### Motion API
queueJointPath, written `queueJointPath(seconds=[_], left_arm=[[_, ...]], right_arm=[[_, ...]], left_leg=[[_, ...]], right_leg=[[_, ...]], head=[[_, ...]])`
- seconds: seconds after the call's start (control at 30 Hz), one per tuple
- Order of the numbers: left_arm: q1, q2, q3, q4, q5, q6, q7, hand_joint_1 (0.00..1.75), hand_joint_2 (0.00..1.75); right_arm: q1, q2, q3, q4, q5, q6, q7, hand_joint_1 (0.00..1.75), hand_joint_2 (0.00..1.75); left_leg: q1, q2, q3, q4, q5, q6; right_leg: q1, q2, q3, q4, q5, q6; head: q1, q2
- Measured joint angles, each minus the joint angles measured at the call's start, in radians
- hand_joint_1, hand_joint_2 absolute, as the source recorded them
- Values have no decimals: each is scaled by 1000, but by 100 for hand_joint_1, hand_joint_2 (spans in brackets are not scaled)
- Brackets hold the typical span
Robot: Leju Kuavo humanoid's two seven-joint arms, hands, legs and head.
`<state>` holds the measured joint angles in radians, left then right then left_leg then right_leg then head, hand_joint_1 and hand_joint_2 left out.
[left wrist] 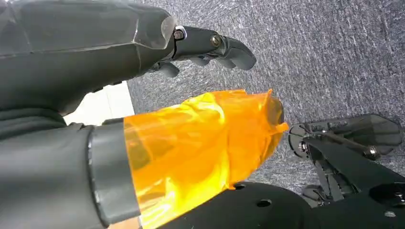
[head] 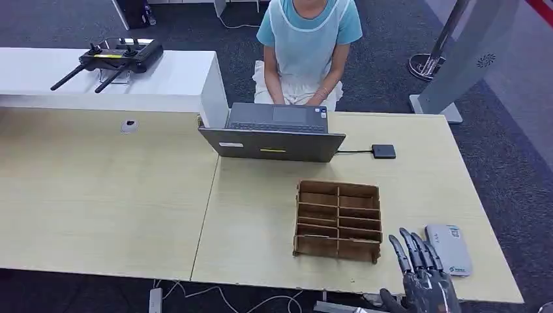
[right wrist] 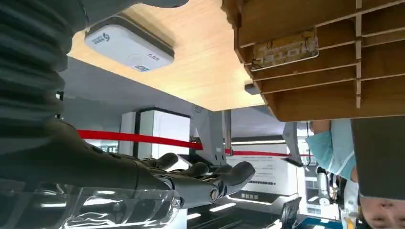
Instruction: Pass the card to the sensor for recognition and then transmit it.
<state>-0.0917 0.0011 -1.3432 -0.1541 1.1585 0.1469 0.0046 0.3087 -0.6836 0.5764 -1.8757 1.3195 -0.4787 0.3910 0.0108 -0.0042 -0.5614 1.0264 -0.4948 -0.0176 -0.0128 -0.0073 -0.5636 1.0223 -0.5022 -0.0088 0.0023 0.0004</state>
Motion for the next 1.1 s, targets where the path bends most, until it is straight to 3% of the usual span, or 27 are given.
queueJointPath(seconds=[0.5, 1.1], left_arm=[[-2, 2, -21, 0, -5, -3, 0, 0, 0], [-3, 4, -38, 0, -2, -3, 0, 0, 0]], right_arm=[[-63, 57, -42, 90, -45, 21, -117, 0, 175], [-100, 144, -113, 158, -70, 54, -177, 0, 175]], left_leg=[[0, 0, 0, 0, 0, 0], [0, 0, 0, 0, 0, 0]], right_leg=[[0, 0, 0, 0, 0, 0], [0, 0, 0, 0, 0, 0]], head=[[0, 0], [0, 0]])
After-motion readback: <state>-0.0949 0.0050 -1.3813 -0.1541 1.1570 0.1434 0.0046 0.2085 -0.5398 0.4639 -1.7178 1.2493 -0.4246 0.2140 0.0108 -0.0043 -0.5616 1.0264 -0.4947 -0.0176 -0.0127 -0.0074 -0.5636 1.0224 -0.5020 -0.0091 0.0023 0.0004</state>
